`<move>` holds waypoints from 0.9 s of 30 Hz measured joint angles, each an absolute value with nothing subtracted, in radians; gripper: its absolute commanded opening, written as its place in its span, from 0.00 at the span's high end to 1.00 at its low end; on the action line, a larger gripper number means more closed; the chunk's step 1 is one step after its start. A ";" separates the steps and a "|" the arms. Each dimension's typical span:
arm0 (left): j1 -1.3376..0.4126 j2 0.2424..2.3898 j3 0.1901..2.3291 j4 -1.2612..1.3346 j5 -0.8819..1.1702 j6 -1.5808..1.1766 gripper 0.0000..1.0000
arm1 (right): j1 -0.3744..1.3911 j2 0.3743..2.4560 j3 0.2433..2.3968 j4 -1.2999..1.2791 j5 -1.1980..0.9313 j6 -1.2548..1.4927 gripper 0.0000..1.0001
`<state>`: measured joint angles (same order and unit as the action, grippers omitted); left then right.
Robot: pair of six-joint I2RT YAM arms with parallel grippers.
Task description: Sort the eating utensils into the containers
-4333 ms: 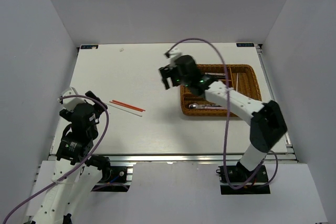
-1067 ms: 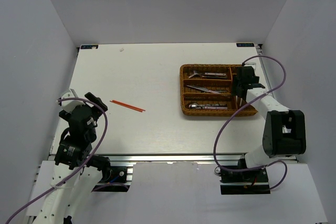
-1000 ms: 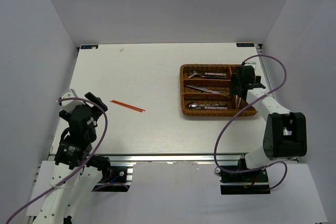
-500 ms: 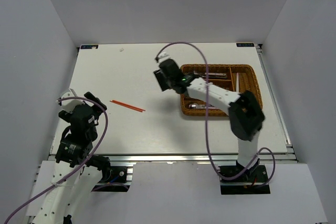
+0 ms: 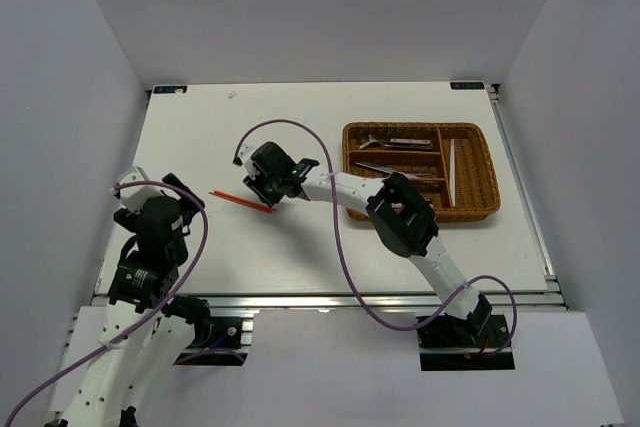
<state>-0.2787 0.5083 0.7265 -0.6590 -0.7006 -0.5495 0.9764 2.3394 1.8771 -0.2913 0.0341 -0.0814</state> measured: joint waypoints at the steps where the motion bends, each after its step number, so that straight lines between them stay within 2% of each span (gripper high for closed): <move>1: -0.279 0.509 0.727 -0.659 -0.700 -0.550 0.02 | 0.978 2.339 1.882 -0.289 0.022 -0.083 0.65; 27: -0.279 0.517 0.727 -0.659 -0.699 -0.548 0.02 | 1.008 2.439 2.000 -0.261 -0.025 -0.098 0.67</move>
